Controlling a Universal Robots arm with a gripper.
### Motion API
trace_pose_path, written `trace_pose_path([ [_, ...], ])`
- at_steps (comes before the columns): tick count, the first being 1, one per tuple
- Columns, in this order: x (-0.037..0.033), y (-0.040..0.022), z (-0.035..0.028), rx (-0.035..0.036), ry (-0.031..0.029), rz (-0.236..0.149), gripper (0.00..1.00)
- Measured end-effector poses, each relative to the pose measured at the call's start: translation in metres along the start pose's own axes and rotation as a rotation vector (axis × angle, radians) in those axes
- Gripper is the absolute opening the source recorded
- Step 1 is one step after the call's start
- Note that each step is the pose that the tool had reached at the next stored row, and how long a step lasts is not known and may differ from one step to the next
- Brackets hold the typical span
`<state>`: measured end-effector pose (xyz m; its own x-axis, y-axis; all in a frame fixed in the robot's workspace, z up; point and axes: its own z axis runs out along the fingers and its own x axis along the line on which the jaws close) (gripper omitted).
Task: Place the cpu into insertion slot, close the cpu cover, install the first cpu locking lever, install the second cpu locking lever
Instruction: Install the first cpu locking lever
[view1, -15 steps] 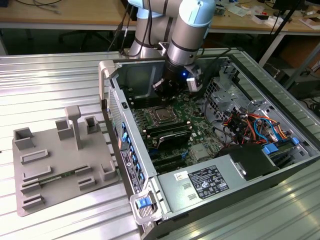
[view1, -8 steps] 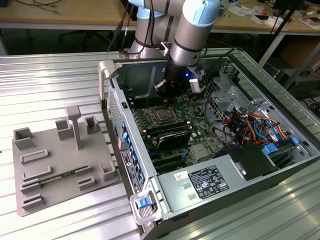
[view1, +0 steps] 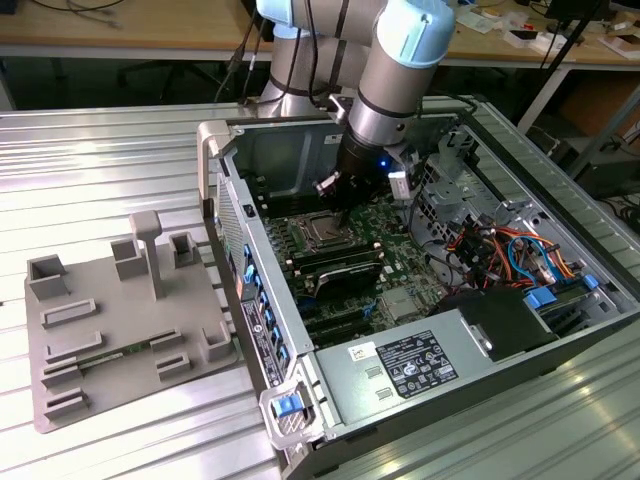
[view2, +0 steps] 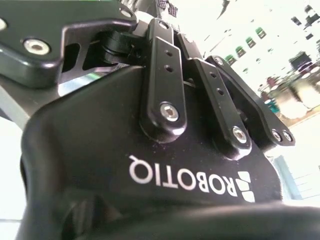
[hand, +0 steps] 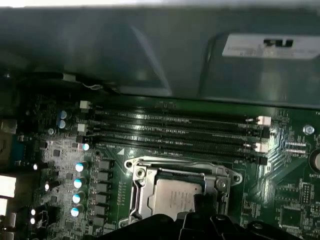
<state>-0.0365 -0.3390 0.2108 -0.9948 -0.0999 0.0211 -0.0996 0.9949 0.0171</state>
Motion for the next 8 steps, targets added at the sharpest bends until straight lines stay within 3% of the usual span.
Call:
trace_pose_path([
  [3,0.0004,-0.0055,-0.0022,0.0,0.0001,0.0,0.11],
  [8,0.0008,-0.0057,-0.0193,0.0,0.0,0.0,0.11],
])
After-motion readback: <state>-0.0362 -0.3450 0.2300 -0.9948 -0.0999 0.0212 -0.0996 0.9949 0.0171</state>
